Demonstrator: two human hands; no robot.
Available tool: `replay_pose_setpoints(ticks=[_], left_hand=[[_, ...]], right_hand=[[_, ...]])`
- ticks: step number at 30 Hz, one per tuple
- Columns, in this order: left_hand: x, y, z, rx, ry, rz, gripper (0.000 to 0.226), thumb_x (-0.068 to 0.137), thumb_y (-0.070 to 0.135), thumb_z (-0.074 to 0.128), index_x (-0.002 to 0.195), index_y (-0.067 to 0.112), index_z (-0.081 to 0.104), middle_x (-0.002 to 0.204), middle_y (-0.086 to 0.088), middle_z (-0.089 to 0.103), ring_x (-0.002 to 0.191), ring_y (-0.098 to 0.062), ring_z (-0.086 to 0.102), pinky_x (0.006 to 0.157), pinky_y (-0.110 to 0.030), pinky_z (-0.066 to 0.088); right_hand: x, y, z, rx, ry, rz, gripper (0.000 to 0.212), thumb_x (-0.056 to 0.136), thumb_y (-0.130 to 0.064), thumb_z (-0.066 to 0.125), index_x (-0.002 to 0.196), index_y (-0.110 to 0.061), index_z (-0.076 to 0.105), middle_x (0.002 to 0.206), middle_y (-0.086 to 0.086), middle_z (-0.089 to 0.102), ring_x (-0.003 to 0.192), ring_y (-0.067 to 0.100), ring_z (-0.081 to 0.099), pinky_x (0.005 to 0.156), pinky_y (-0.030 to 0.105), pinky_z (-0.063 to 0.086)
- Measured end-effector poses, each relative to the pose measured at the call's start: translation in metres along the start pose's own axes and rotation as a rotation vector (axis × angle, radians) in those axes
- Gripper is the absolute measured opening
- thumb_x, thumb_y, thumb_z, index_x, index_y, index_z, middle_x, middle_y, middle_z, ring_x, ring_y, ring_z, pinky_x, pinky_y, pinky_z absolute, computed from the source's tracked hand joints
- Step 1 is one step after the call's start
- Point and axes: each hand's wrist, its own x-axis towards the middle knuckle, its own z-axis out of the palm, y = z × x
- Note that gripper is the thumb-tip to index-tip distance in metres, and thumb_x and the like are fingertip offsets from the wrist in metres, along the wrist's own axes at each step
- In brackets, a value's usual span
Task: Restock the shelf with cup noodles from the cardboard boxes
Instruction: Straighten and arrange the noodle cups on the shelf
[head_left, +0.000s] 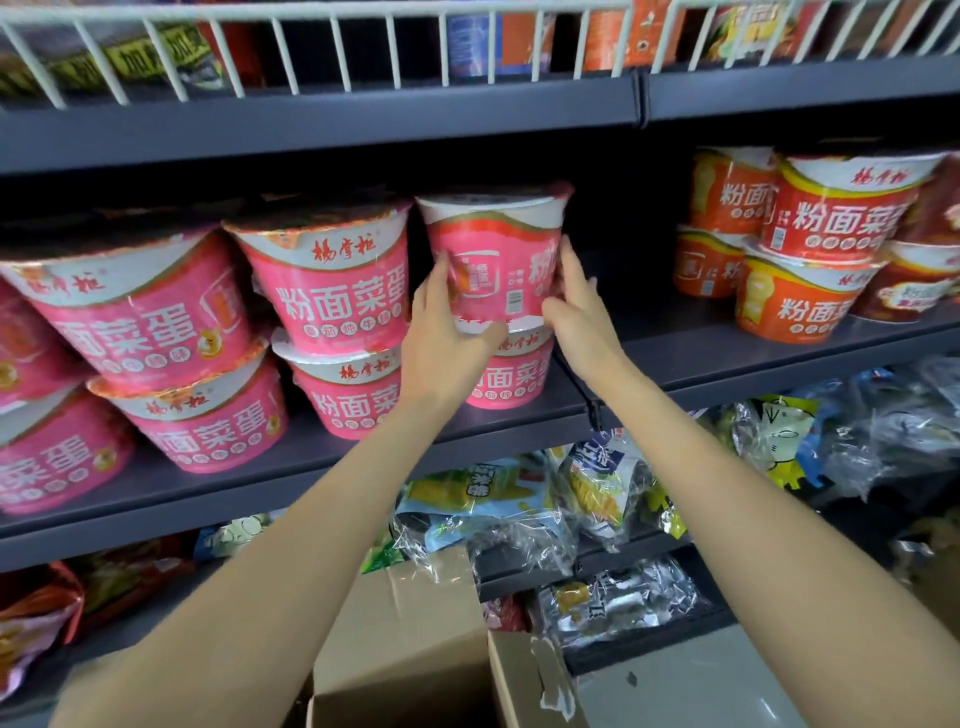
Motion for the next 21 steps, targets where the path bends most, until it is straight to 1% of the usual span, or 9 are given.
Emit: replay_pose_setpoints(ticks=[2, 3, 5, 7, 9, 11, 15, 18, 21], left_hand=[[0.006, -0.002, -0.008, -0.052, -0.039, -0.02, 0.088, 0.076, 0.054, 0.063, 0.149, 0.031, 0.019, 0.145, 0.009, 0.043, 0.129, -0.008, 0.045, 0.106, -0.043, 0.041], [0.008, 0.001, -0.01, -0.073, -0.059, -0.027, 0.081, 0.082, 0.056, 0.058, 0.149, 0.029, 0.02, 0.145, 0.008, 0.044, 0.129, -0.009, 0.045, 0.108, -0.041, 0.038], [0.007, 0.012, -0.012, -0.068, -0.038, -0.04, 0.068, 0.095, 0.051, 0.043, 0.151, 0.019, 0.019, 0.148, 0.003, 0.039, 0.134, -0.013, 0.039, 0.111, -0.031, 0.03], [-0.007, 0.023, -0.009, -0.084, 0.056, -0.031, 0.062, 0.099, 0.046, 0.037, 0.15, 0.014, 0.021, 0.151, 0.0, 0.035, 0.138, -0.013, 0.032, 0.112, -0.028, 0.026], [-0.022, 0.026, -0.004, -0.162, 0.1, -0.02, 0.057, 0.099, 0.037, 0.044, 0.148, 0.016, 0.026, 0.149, 0.002, 0.037, 0.135, -0.011, 0.035, 0.11, -0.03, 0.03], [-0.027, 0.026, -0.001, -0.229, 0.063, -0.056, 0.056, 0.096, 0.029, 0.05, 0.148, 0.02, 0.028, 0.148, 0.004, 0.038, 0.132, -0.008, 0.038, 0.108, -0.03, 0.033], [-0.014, 0.027, 0.006, -0.219, 0.0, -0.085, 0.068, 0.089, 0.029, 0.058, 0.149, 0.023, 0.025, 0.149, 0.002, 0.033, 0.132, -0.012, 0.038, 0.108, -0.033, 0.034], [-0.003, 0.024, 0.0, -0.16, -0.018, -0.1, 0.087, 0.072, 0.041, 0.066, 0.148, 0.024, 0.025, 0.145, 0.001, 0.038, 0.129, -0.014, 0.042, 0.106, -0.036, 0.038], [0.007, 0.01, -0.002, -0.194, 0.002, -0.127, 0.096, 0.061, 0.047, 0.064, 0.147, 0.027, 0.026, 0.14, 0.001, 0.046, 0.129, -0.015, 0.045, 0.105, -0.046, 0.041]], right_hand=[[-0.033, -0.003, 0.0, -0.106, 0.0, -0.085, 0.075, 0.088, -0.013, 0.04, 0.153, -0.025, 0.004, 0.151, -0.014, 0.027, 0.13, -0.021, 0.002, 0.118, 0.037, -0.012], [-0.05, -0.005, 0.0, -0.134, -0.013, -0.146, 0.073, 0.09, -0.01, 0.039, 0.153, -0.023, 0.004, 0.147, -0.017, 0.025, 0.127, -0.026, 0.003, 0.117, 0.034, -0.012], [-0.069, -0.002, 0.001, -0.173, 0.044, -0.251, 0.071, 0.087, -0.014, 0.039, 0.152, -0.019, 0.013, 0.147, -0.014, 0.03, 0.138, -0.009, 0.02, 0.12, 0.033, -0.004], [-0.061, 0.0, -0.007, -0.149, 0.169, -0.204, 0.063, 0.089, -0.013, 0.044, 0.149, -0.018, 0.025, 0.149, -0.005, 0.036, 0.138, 0.008, 0.031, 0.12, 0.036, 0.015], [-0.038, -0.003, -0.02, -0.019, 0.242, -0.073, 0.062, 0.091, -0.004, 0.046, 0.149, -0.015, 0.027, 0.152, 0.001, 0.033, 0.139, 0.012, 0.031, 0.116, 0.035, 0.026], [-0.013, -0.006, -0.028, 0.136, 0.185, 0.042, 0.073, 0.087, 0.003, 0.045, 0.152, -0.014, 0.017, 0.156, 0.005, 0.024, 0.142, 0.016, 0.026, 0.113, 0.031, 0.028], [-0.002, -0.011, -0.022, 0.19, -0.014, 0.031, 0.093, 0.07, -0.007, 0.052, 0.153, -0.019, 0.011, 0.146, -0.002, 0.04, 0.123, 0.009, 0.046, 0.097, 0.029, 0.043], [-0.018, -0.004, -0.013, -0.023, -0.043, -0.068, 0.083, 0.081, -0.009, 0.055, 0.152, -0.027, 0.017, 0.137, -0.017, 0.044, 0.127, 0.005, 0.043, 0.107, 0.042, 0.039], [-0.023, -0.003, -0.008, -0.153, 0.055, -0.142, 0.07, 0.09, -0.009, 0.057, 0.15, -0.02, 0.024, 0.147, -0.004, 0.039, 0.132, 0.009, 0.04, 0.108, 0.032, 0.036]])
